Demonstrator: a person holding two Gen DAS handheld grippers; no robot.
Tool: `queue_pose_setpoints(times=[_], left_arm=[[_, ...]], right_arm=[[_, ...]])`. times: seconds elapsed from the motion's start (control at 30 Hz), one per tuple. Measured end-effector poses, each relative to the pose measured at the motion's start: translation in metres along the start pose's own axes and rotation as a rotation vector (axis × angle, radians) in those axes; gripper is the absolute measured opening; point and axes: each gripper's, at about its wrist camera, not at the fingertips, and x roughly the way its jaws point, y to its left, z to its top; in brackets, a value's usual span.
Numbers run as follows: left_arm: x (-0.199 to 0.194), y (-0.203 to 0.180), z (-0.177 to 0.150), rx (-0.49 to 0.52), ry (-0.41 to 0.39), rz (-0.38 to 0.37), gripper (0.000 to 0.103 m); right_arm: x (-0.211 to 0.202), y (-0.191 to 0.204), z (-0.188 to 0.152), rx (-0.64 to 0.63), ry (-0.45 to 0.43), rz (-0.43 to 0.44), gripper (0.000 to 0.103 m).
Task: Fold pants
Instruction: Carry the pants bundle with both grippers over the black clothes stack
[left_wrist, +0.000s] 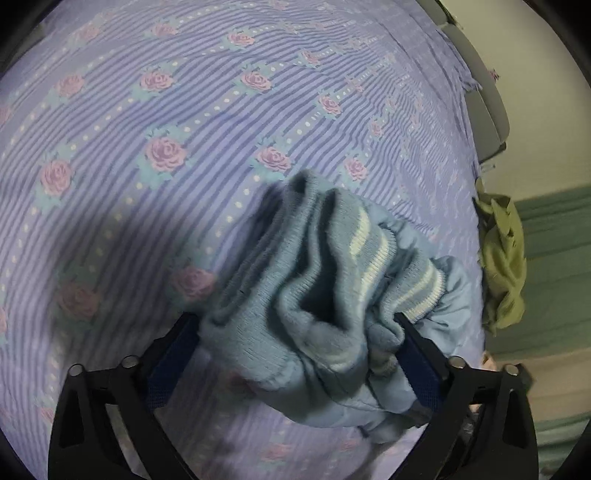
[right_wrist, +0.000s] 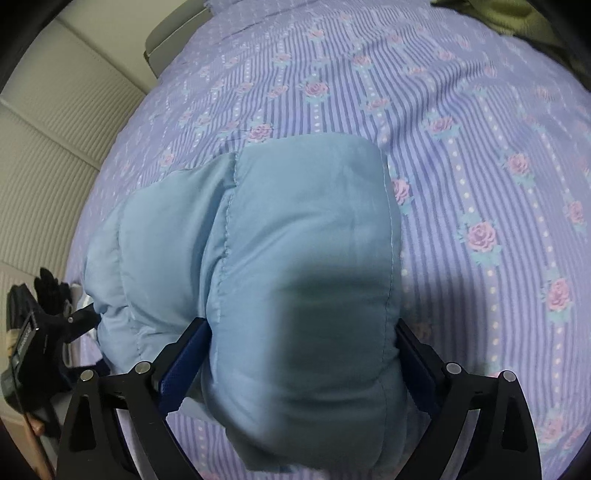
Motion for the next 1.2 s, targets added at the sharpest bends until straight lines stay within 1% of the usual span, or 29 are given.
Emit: queue_pose_setpoints(times=[0.03,0.1,0.23,0.3,0.43,0.57,0.63,0.73,0.77,0.83,0.9,0.97,1.03,1.07,1.1,1.13,1.17,1.2], left_arm=[[-0.004,-0.001,-0.002,-0.014,-0.002,-0.007,0.095],[-0.010,-0.005,-0.004,-0.005,-0.008,-0.024,0.095],[-0.011,-0.008,-0.001,-0.035,0.018,-0.020,0.094],[-0.011,-0.011,0.000,-0.038,0.017,-0.011,0.096],[-0.002,-0.020,0.003,-0.057,0.016,0.001,0.102],[0.001,-0.016,0.004,-0.127,0.048,-0.036,0.102],[-0.007,-0.018,0.002,-0.108,0.039,-0.058,0.102],[-0.017,-0.025,-0.004,-0.061,0.024,-0.064,0.103],[-0.015,-0.029,-0.004,-0.045,0.019,-0.045,0.103],[-0.006,-0.032,-0.003,-0.045,0.025,-0.008,0.103],[0.004,-0.031,0.000,-0.058,0.022,0.005,0.103],[0.015,-0.024,0.002,-0.079,0.037,-0.007,0.103],[0.023,-0.017,0.003,-0.084,0.043,-0.044,0.103],[0.026,-0.014,0.003,-0.079,0.044,-0.048,0.100],[0.026,-0.013,0.003,-0.072,0.043,-0.044,0.097],[0.024,-0.014,0.002,-0.061,0.038,-0.041,0.089],[0.019,-0.015,0.001,-0.041,0.029,-0.037,0.079],[0.015,-0.018,-0.001,-0.023,0.023,-0.034,0.073]], right_arm=[[0.002,-0.001,0.000,0.011,0.006,0.009,0.095],[0.004,0.000,0.001,0.021,0.008,0.014,0.095],[0.004,0.003,-0.002,0.013,0.006,0.012,0.095],[0.003,0.004,-0.002,0.014,0.007,0.009,0.095],[0.004,0.006,-0.001,0.014,0.008,0.002,0.095],[-0.002,0.002,-0.003,0.026,0.013,0.008,0.095],[-0.007,0.000,-0.004,0.030,0.013,0.008,0.095],[-0.014,0.000,-0.003,0.025,0.009,-0.005,0.095],[-0.016,0.000,-0.003,0.023,0.005,-0.006,0.095],[-0.016,0.000,-0.004,0.023,0.006,-0.010,0.095],[-0.016,-0.001,-0.004,0.023,0.006,-0.013,0.094],[-0.016,-0.002,-0.005,0.025,0.006,-0.010,0.094],[-0.016,-0.002,-0.005,0.027,0.009,-0.008,0.091],[-0.016,-0.003,-0.004,0.029,0.008,-0.008,0.090],[-0.017,-0.002,-0.005,0.031,0.007,-0.009,0.085],[-0.020,-0.001,-0.006,0.031,0.008,-0.007,0.079],[-0.022,0.000,-0.007,0.026,0.005,-0.009,0.075],[-0.026,0.004,-0.008,0.009,-0.002,-0.016,0.067]])
